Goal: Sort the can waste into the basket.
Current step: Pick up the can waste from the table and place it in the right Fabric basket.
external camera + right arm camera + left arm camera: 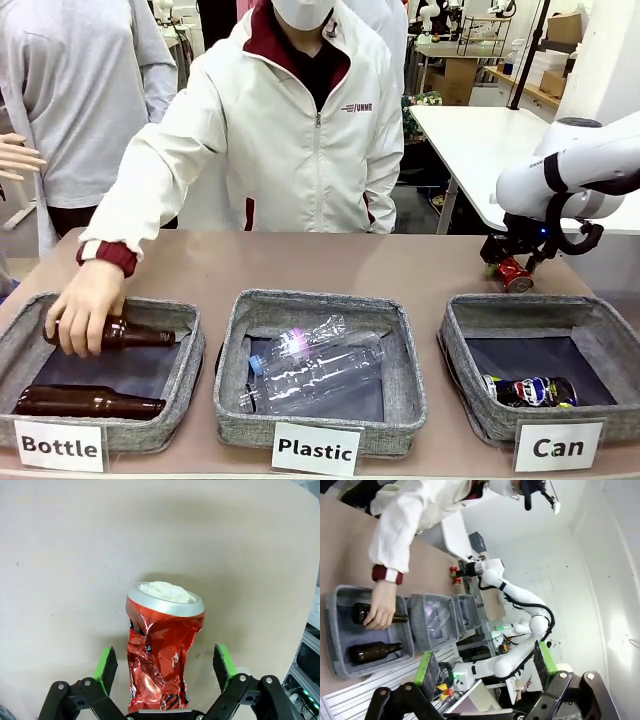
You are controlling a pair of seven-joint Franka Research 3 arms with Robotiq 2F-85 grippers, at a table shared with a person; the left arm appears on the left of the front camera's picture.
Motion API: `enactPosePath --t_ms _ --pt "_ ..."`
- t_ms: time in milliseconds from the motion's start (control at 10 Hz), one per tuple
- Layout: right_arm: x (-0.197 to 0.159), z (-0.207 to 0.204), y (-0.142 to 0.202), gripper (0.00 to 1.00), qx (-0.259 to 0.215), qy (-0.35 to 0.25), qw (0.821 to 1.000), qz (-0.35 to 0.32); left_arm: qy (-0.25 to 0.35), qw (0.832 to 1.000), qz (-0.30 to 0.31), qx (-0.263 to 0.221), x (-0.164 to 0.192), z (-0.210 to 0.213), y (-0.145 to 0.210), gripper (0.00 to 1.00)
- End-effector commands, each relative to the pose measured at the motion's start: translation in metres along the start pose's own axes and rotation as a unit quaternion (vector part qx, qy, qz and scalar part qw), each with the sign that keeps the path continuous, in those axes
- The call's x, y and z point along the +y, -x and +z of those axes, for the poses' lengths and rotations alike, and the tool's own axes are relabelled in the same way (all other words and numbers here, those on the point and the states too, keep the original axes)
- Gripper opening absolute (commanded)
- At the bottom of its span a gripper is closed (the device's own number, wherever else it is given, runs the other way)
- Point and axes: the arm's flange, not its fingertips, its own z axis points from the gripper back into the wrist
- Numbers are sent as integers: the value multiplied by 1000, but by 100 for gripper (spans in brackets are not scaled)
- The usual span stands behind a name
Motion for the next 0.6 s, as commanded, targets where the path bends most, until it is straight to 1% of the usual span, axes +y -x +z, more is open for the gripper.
enactPosePath --t_ms 0,100,200,400,500 --pt "-4 3 -8 43 -1 -13 1000 9 -9 1000 -12 12 5 0 -4 100" --pt "-3 3 -7 43 -2 -14 1000 10 -10 1000 -13 16 5 -3 -3 100" --pt "-2 3 -8 0 -1 -15 1000 9 -10 1000 -13 19 5 -6 -6 100" --pt "-4 2 -6 0 -3 -18 1000 10 -14 1000 -12 20 8 -9 -4 100" --pt "-4 2 -6 16 -3 -18 1000 11 -14 1000 -12 25 8 -12 -4 100"
